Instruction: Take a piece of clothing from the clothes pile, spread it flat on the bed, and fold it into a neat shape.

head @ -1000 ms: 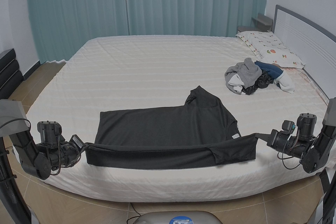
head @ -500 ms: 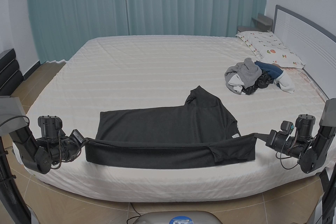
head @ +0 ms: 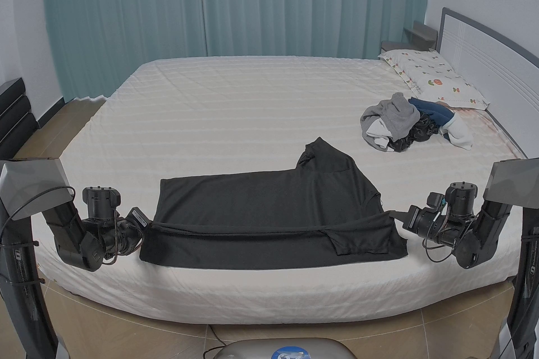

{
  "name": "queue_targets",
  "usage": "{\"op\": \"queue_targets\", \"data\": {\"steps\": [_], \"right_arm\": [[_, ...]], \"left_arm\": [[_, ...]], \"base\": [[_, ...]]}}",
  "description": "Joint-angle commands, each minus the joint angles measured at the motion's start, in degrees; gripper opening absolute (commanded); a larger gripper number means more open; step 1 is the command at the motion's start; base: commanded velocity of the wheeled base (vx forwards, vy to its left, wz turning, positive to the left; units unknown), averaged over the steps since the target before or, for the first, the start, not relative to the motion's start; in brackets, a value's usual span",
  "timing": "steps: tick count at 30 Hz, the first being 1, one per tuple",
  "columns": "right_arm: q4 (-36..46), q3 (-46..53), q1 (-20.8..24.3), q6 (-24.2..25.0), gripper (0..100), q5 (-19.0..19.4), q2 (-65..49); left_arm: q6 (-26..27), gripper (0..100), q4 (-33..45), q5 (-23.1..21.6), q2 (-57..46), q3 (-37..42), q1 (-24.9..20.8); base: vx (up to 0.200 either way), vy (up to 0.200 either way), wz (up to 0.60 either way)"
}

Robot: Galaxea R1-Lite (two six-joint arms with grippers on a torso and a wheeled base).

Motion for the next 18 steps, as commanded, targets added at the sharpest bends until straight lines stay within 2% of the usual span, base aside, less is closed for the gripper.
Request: {"op": "queue_targets", "data": {"steps": [1,5,9,10,11,12,18], "right_arm": [[-0.46,-2.42,0.51,0.01,0,-0.25,4.48],[-0.55,-3.39,0.33,0.88,0,-0.17,5.1],[-0.55,-3.83,0.33,1.85,0,-0.17,5.36],[-0.55,-3.83,0.42,1.85,0,-0.17,5.36],[-0.64,-4.0,0.33,1.94,0,-0.17,5.45],[-0.81,-4.0,0.33,2.11,100,-0.17,5.45],[-2.13,-3.91,-0.28,5.89,100,-0.08,5.36]], "left_arm": [[-1.07,0,-0.11,0.05,2.31,-1.39,-0.33],[-3.71,0,-0.02,0.23,3.1,-3.5,-0.59],[-3.98,0,-0.02,0.49,3.36,-3.86,-0.68],[-4.06,100,-0.02,0.49,3.36,-3.94,-0.77],[-4.15,100,-0.02,0.49,3.45,-3.94,-0.77],[-4.24,100,-0.02,0.49,3.54,-3.94,-0.77],[-5.12,100,-0.2,0.58,3.8,-3.94,-0.77]], "base": [[0.0,0.0,0.0],[0.0,0.0,0.0],[0.0,0.0,0.0],[0.0,0.0,0.0],[0.0,0.0,0.0],[0.0,0.0,0.0],[0.0,0.0,0.0]]}}
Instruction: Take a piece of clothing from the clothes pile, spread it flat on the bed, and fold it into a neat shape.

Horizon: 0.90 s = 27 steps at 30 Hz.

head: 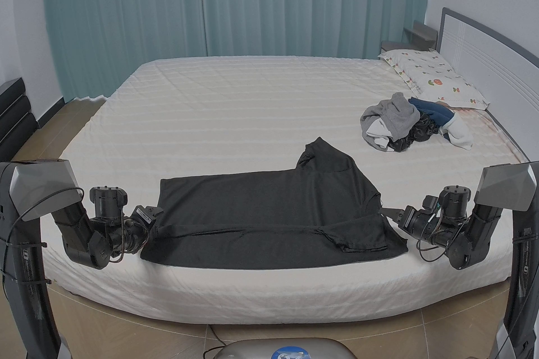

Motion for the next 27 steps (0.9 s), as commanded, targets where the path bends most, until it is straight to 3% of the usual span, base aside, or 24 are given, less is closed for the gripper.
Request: {"op": "queue_targets", "data": {"steps": [1,15,27], "right_arm": [[-2.52,0.37,-0.78,3.5,100,-0.06,0.21],[-5.86,1.96,-4.03,19.76,100,2.05,0.03],[-9.73,3.89,-3.86,20.38,100,3.37,2.32]], "left_arm": [[-1.16,100,-0.21,0.01,-0.01,0.01,0.01],[-8.45,100,-0.48,-0.69,-4.23,1.94,2.47],[-8.1,100,-0.48,0.1,-3.96,2.47,2.12]], "base": [[0.0,0.0,0.0],[0.014,0.0,0.0],[0.183,0.0,0.0]]}}
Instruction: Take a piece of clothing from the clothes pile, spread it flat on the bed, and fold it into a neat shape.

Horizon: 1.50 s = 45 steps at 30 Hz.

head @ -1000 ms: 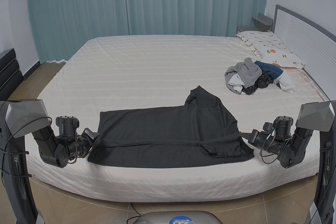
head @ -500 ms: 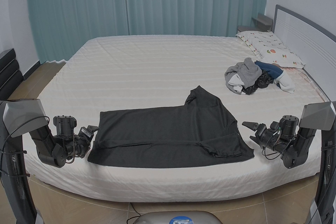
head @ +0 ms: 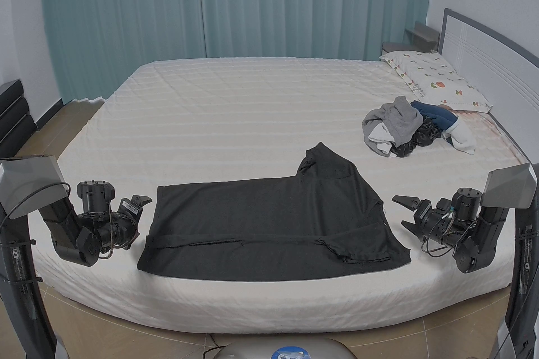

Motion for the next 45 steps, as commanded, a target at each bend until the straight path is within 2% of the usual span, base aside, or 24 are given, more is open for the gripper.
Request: {"op": "queue_targets", "data": {"steps": [1,5,9,12,14,20,28,29,32,45], "right_arm": [[-1.0,0.92,0.1,-0.1,100,0.03,1.11],[-1.09,1.01,0.1,-0.1,100,0.03,1.11],[-1.09,1.09,0.1,-0.19,100,0.03,1.11],[-1.09,1.09,0.1,-0.28,100,0.03,1.2],[-1.09,1.09,0.1,-0.28,100,0.03,1.2],[-1.09,1.09,0.1,-0.46,100,0.03,1.28],[-1.09,1.09,0.19,-0.46,100,0.03,1.37],[-1.09,1.09,0.19,-0.54,100,0.03,1.37],[-1.09,1.09,0.19,-0.54,100,0.03,1.37],[-1.09,1.09,0.46,-1.16,100,-0.06,1.55]], "left_arm": [[0.17,100,-0.13,0.46,-0.51,0.99,-0.26],[0.26,100,-0.65,-0.42,-4.29,4.33,-0.17],[0.53,100,-0.74,-3.23,-11.24,9.16,-1.4],[0.35,100,-0.57,-7.01,-15.54,12.24,-3.77],[0.26,100,-0.57,-7.36,-15.19,13.11,-5.8],[0.79,100,-0.48,-6.39,-10.18,13.29,-9.14],[4.04,100,-0.22,-1.21,-5.08,13.64,-12.91],[4.48,100,0.05,0.64,-4.82,13.64,-13.88],[4.74,100,-0.04,1.52,-3.76,13.82,-15.2],[9.4,100,-0.13,6.09,0.81,9.86,-14.76]], "base": [[0.0,0.0,0.0],[0.0,0.0,0.0],[0.0,0.0,0.0],[0.0,0.0,0.0],[0.0,0.0,0.0],[0.0,0.0,0.0],[0.0,0.0,0.0],[0.0,0.0,0.0],[0.0,0.0,0.0],[0.0,0.0,0.0]]}}
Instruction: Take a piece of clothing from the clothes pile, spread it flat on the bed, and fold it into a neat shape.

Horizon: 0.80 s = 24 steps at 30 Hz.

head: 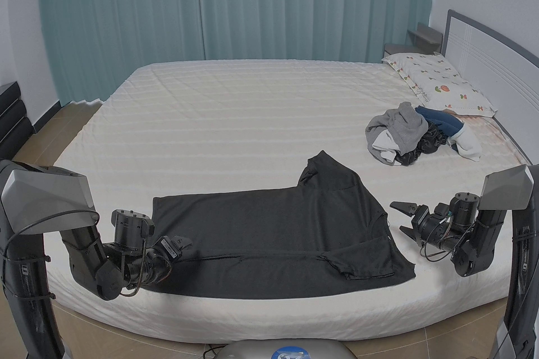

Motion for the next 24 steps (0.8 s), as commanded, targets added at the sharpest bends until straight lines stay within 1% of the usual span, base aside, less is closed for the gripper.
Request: {"op": "queue_targets", "data": {"steps": [1,7,8,11,12,13,17,18,22,24], "right_arm": [[-0.02,0.02,0.02,-0.04,100,-0.02,0.11],[-0.02,-0.07,0.02,-0.04,100,-0.02,0.11],[-0.02,-0.07,0.02,-0.04,100,-0.02,0.11],[-0.02,-0.07,0.02,-0.04,100,-0.02,0.2],[-0.02,-0.07,0.02,-0.04,100,-0.02,0.29],[-0.02,-0.07,0.02,-0.04,100,-0.02,0.37],[-0.02,-0.07,0.02,-0.21,100,-0.02,0.37],[-0.02,0.02,0.02,-0.39,100,-0.02,0.37],[-0.02,0.02,0.02,-0.39,100,-0.02,0.37],[-0.02,0.02,0.02,-0.39,100,-0.02,0.37]], "left_arm": [[0.63,100,0.18,0.49,2.56,-2.07,0.31],[0.54,100,-0.35,3.12,3.53,-4.7,1.19],[0.37,100,-0.44,4.0,3.53,-5.76,1.98],[0.1,100,-0.61,4.35,3.62,-7.25,3.3],[0.1,100,-0.61,4.35,3.62,-8.22,4.62],[0.02,100,-0.61,4.35,3.62,-8.48,4.97],[-3.59,100,-0.61,4.26,3.27,-9.98,6.37],[-5.17,100,-0.7,4.09,3.09,-10.24,6.55],[-6.05,100,-1.67,4.09,2.92,-10.68,7.34],[-6.4,100,-3.69,4.18,3.36,-11.3,8.57]], "base": [[0.0,0.0,0.0],[0.0,0.0,0.0],[0.0,0.0,0.0],[0.0,0.0,0.0],[0.0,0.0,0.0],[0.0,0.0,0.0],[0.0,0.0,0.0],[0.0,0.0,0.0],[0.0,0.0,0.0],[0.0,0.0,0.0]]}}
